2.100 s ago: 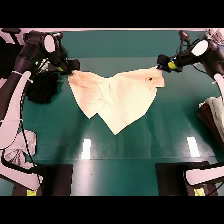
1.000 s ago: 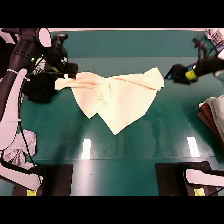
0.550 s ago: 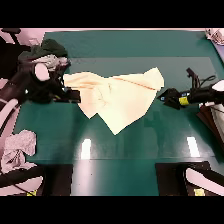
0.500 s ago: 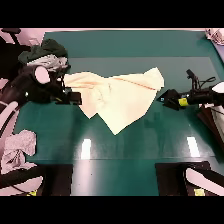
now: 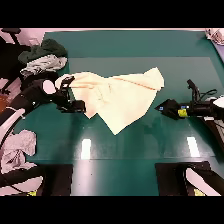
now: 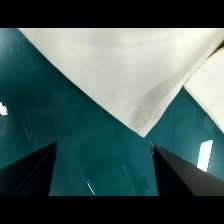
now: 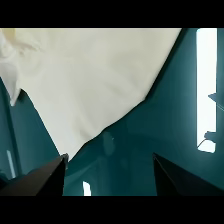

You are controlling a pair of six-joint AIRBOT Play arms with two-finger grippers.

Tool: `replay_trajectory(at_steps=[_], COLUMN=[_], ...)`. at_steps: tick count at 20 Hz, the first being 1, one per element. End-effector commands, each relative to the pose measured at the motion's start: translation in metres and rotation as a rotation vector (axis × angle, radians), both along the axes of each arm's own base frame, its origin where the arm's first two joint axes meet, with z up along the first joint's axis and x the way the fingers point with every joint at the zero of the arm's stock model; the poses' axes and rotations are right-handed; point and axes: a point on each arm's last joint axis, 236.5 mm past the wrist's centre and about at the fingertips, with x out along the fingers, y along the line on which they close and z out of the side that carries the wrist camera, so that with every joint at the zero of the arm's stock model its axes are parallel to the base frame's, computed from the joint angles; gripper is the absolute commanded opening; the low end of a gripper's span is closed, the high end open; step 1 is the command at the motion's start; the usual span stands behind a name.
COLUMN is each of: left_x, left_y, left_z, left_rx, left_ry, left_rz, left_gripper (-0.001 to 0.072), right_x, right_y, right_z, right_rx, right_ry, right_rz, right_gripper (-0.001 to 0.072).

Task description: Fold the shirts.

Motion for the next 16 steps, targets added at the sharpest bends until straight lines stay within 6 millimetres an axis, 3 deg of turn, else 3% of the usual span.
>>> replay_trajectory(at_steps=[1, 5, 12, 14, 15, 16], left_x=[0.001, 0.003, 0.005, 0.011, 0.020, 0.030], left_y=[-0.008, -0.011, -0.012, 0.004, 0.019, 0.033], left_z=[-0.010, -0.011, -0.010, -0.010, -0.006, 0.002], left_rx=[-0.030, -0.045, -0.049, 0.026, 0.074, 0.093], left_ry=[0.021, 0.016, 0.006, -0.038, -0.066, -0.093], left_rz=[0.002, 0.013, 0.016, -0.017, -0.001, 0.032], left_gripper=[0.0715, 0.0715, 0.0715, 0.0697, 0.0633, 0.0626], right_x=[-0.006, -0.012, -0.035, -0.040, -0.037, -0.030], right_y=[0.010, 0.036, 0.128, 0.144, 0.150, 0.154], right_z=[0.008, -0.005, -0.049, -0.057, -0.055, -0.047], right_rx=[0.066, 0.120, 0.150, 0.152, 0.153, 0.158], right_ry=[-0.034, -0.038, 0.077, 0.110, 0.106, 0.086], right_rz=[-0.049, -0.085, 0.039, 0.063, 0.081, 0.087], right_gripper=[0.0605, 0.0605, 0.0604, 0.0603, 0.0603, 0.0602])
